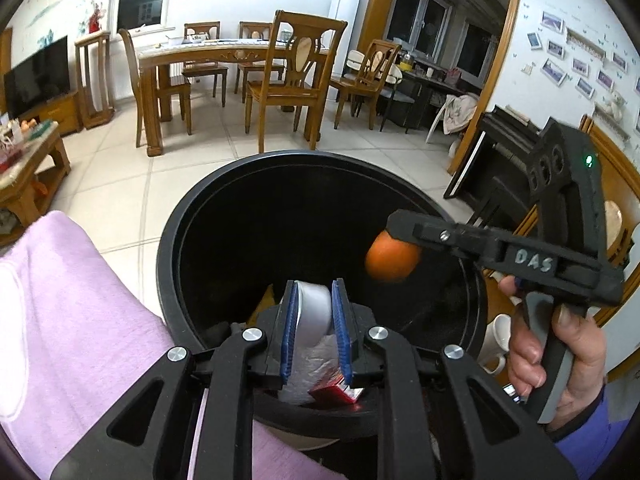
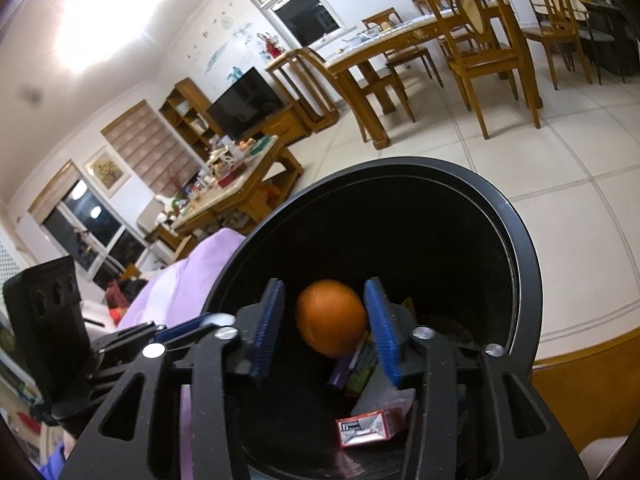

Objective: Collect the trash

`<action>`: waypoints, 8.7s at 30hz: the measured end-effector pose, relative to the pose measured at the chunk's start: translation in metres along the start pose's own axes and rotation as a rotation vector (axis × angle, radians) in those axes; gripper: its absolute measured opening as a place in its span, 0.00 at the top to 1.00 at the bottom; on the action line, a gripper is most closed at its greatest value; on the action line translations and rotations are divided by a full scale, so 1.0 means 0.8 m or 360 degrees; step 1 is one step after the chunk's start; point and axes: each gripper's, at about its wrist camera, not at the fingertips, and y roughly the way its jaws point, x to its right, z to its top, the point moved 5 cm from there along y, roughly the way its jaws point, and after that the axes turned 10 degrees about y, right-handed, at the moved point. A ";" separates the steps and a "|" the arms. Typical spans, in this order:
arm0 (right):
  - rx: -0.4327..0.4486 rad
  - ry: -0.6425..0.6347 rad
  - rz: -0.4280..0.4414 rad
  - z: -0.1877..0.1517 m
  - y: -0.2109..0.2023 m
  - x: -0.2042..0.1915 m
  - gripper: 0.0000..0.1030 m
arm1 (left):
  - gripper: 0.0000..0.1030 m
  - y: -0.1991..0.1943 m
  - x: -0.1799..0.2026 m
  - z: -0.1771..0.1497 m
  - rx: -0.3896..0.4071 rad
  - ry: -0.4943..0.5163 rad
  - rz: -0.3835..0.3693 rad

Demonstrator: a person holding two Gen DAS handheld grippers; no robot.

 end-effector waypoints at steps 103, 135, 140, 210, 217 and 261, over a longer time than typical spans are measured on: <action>-0.0207 -0.0610 0.0255 -0.111 0.051 -0.322 0.98 | 0.56 -0.203 -0.242 -0.116 0.0267 -0.0383 0.0299; -0.0133 -0.0369 0.0269 -0.042 -0.011 -0.175 0.98 | 0.58 -0.069 -0.192 -0.136 -0.0222 0.0089 0.0260; -0.0108 -0.0372 0.0273 -0.039 -0.015 -0.185 0.98 | 0.58 -0.068 -0.182 -0.137 -0.0215 0.0102 0.0252; 0.0255 -0.0044 -0.0254 0.029 0.023 0.051 0.52 | 0.13 0.035 0.028 0.050 0.0154 0.0180 0.0096; 0.0286 -0.0064 -0.0249 0.023 -0.003 0.032 0.42 | 0.05 0.020 0.027 0.048 0.0107 0.0175 0.0038; 0.0515 -0.1014 0.0273 -0.282 0.069 -0.416 0.05 | 0.05 -0.379 -0.215 -0.284 0.0503 -0.0715 0.1247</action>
